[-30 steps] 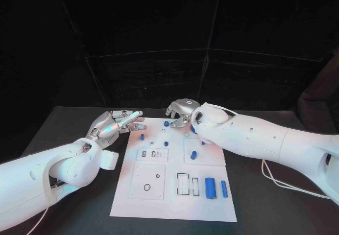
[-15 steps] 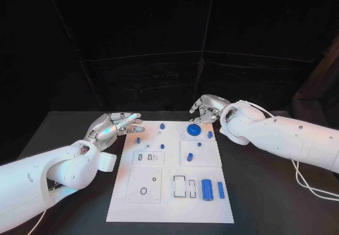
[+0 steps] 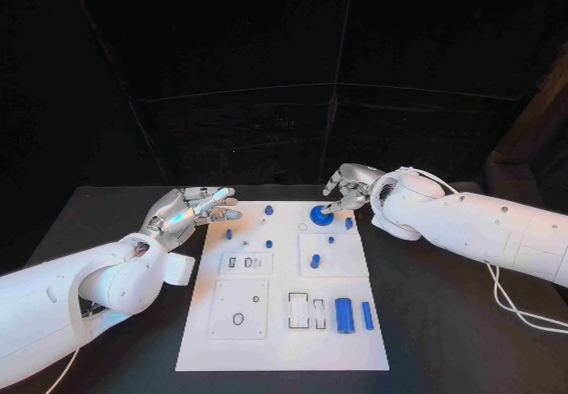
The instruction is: Assemble the parts on the task board
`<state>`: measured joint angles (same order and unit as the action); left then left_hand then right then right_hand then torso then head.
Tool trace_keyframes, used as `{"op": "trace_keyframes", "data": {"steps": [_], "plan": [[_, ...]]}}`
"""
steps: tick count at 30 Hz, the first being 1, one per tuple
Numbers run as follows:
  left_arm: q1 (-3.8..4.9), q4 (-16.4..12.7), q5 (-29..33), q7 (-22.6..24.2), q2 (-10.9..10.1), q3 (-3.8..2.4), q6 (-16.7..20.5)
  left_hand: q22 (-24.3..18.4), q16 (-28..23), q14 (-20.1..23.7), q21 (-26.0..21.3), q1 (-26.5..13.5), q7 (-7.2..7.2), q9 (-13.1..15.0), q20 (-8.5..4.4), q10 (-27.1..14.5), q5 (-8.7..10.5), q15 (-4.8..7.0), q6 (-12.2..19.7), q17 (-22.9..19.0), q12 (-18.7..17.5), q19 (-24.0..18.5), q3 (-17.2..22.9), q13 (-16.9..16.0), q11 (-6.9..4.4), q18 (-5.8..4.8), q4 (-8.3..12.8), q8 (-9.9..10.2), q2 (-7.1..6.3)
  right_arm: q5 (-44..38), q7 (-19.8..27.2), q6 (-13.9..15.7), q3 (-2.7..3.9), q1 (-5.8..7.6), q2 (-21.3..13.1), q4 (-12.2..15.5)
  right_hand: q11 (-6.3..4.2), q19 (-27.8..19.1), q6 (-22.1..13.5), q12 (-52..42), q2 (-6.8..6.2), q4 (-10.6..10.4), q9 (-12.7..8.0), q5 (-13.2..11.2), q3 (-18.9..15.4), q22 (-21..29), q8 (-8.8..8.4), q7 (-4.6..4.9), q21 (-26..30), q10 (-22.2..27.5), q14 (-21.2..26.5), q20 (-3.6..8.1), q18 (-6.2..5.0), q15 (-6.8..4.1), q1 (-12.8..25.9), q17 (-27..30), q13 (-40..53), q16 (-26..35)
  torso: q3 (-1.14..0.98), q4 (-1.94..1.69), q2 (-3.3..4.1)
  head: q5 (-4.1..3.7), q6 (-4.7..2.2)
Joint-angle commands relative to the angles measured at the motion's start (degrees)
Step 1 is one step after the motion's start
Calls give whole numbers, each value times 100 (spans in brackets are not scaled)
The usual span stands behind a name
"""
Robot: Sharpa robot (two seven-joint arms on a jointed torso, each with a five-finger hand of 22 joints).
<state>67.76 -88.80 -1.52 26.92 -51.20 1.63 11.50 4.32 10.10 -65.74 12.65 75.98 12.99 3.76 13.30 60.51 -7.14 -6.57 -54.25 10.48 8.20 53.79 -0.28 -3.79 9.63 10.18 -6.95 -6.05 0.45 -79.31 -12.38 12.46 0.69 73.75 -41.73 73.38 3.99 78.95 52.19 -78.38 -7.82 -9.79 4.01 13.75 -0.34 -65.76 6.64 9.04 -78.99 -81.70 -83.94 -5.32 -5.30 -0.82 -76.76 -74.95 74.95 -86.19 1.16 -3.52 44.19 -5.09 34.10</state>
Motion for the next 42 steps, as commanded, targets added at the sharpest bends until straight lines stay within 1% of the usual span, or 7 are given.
{"op": "trace_keyframes", "data": {"steps": [1, 18, 31, 36, 39, 40, 42], "plan": [[6, 11, 26, 22, 13, -4, -98, -6, -26, 1, -23, -9, 27, -2, 8, -35, 21, -24, 7, 5, -16, 38, -13, 6, 16, 39, 36, 30, 57, -216, -135, -343, 2, 6, 55, -57, 0, 50, -59, -47, 9, -38, -5, 22, -7, -19, 24, 2, -29, -44, -431, -15, 60, 33, -58, -586, 129, -41, 11, -4, 1, -2, 18], [5, 44, 26, 17, 33, -4, -116, -10, -34, 3, -29, -8, 25, -2, 9, -38, 22, -25, 10, 8, -16, 39, -15, 6, 15, 39, 44, 31, 57, -431, -109, -627, -1, -41, 237, -241, -16, 83, 60, -353, 161, 74, 13, 53, 74, -135, 128, -20, -97, -226, -442, -16, 79, 27, -300, -664, 519, -77, 10, 0, -1, 14, 66], [5, 60, 25, 6, 34, -3, -129, -10, -34, 3, -29, -8, 25, -2, 9, -38, 22, -25, 10, 8, -16, 39, -15, 6, 15, 39, 44, 31, 57, -457, -111, -636, -4, -95, 294, -351, -26, 91, 126, -402, 231, 125, 19, 58, 113, -164, 169, -32, -114, -255, -444, -11, 83, 20, -342, -684, 585, -86, 8, -2, 1, 19, 87], [5, 64, 25, 5, 35, -3, -133, -10, -34, 3, -29, -8, 25, -2, 9, -38, 22, -25, 10, 8, -16, 39, -15, 6, 15, 39, 44, 31, 57, -461, -100, -625, -4, -104, 303, -361, -47, 101, 244, -464, 321, 203, 27, -33, 198, -198, 228, -55, -134, -299, -446, 3, 88, 4, -399, -696, 669, -92, 7, 1, 1, 24, 92], [5, 67, 25, 4, 35, -3, -133, -10, -34, 3, -29, -8, 25, -2, 9, -38, 22, -25, 10, 8, -16, 39, -15, 6, 15, 39, 44, 31, 57, -506, -78, -528, -4, -111, 308, -347, -93, 120, 462, -554, 475, 314, 55, -160, 378, -245, 328, -106, -158, -370, -447, 30, 94, -33, -554, -707, 782, -96, 5, 4, 0, 21, 90], [5, 68, 25, 3, 35, -3, -134, -10, -34, 3, -29, -8, 25, -2, 9, -38, 22, -25, 10, 8, -16, 39, -15, 6, 15, 39, 44, 31, 57, -559, -63, -428, -4, -117, 310, -331, -137, 142, 614, -626, 566, 384, 74, -252, 510, -294, 392, -157, -182, -427, -450, 54, 104, -66, -639, -724, 871, -102, 5, 4, 0, 18, 89], [5, 69, 25, 3, 35, -3, -135, -10, -34, 3, -29, -8, 25, -2, 9, -38, 22, -25, 10, 8, -16, 39, -15, 6, 15, 39, 44, 31, 57, -630, -50, -283, -4, -123, 314, -311, -176, 167, 747, -677, 619, 428, 92, -266, 604, -347, 445, -204, -208, -468, -454, 78, 114, -96, -670, -741, 934, -109, 5, 3, 1, 16, 87]]}}
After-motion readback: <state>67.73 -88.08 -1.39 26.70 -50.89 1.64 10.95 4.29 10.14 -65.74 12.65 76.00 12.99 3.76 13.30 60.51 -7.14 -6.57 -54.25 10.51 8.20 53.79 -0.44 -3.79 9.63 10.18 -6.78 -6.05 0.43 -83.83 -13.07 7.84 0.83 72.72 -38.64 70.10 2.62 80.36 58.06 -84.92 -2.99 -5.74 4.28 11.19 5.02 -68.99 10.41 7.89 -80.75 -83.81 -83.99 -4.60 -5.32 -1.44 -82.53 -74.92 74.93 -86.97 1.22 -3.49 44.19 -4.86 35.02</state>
